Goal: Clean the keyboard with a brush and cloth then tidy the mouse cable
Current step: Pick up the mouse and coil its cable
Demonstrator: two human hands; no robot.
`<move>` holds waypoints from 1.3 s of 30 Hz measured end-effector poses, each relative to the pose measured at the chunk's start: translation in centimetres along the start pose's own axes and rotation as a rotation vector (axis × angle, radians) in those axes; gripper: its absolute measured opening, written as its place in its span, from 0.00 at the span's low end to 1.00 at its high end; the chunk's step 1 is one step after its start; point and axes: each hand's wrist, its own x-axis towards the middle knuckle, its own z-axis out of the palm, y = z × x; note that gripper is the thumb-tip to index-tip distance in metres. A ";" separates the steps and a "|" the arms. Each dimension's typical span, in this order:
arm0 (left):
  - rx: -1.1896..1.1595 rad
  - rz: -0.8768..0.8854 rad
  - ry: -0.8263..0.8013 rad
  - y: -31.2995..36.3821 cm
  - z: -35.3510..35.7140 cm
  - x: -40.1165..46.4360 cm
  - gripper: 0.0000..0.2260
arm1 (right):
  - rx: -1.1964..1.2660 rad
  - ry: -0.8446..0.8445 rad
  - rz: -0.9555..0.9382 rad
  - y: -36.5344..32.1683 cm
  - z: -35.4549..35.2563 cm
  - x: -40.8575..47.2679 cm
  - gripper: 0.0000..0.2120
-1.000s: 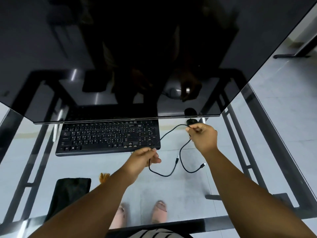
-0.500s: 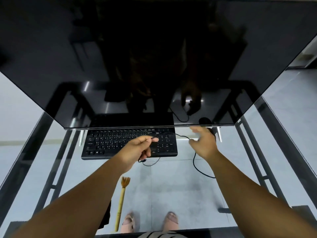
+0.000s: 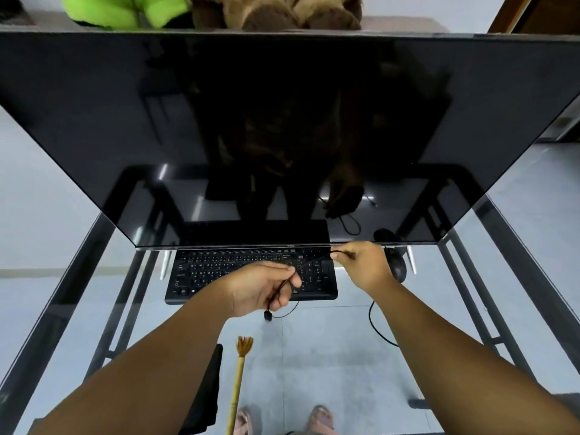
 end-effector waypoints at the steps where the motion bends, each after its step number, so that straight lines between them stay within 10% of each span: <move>1: -0.026 0.000 -0.031 0.2 -0.2 -0.2 0.12 | -0.023 -0.008 0.016 0.3 0.0 0.1 0.07; 13: -0.722 0.186 0.072 -0.3 -2.7 -0.7 0.16 | -0.011 -0.206 0.067 0.0 1.0 -0.7 0.08; 23: -1.150 0.311 0.748 -0.7 -3.7 0.7 0.12 | 0.096 -0.484 0.147 -0.1 0.1 -1.2 0.09; 33: -0.789 0.315 1.106 -3.1 -5.2 1.4 0.17 | 0.067 -0.742 0.042 -2.8 -4.1 -1.9 0.06; 39: -0.130 0.073 0.645 -3.7 -2.5 0.9 0.19 | 0.323 -0.707 -0.070 -5.0 -5.4 -1.3 0.08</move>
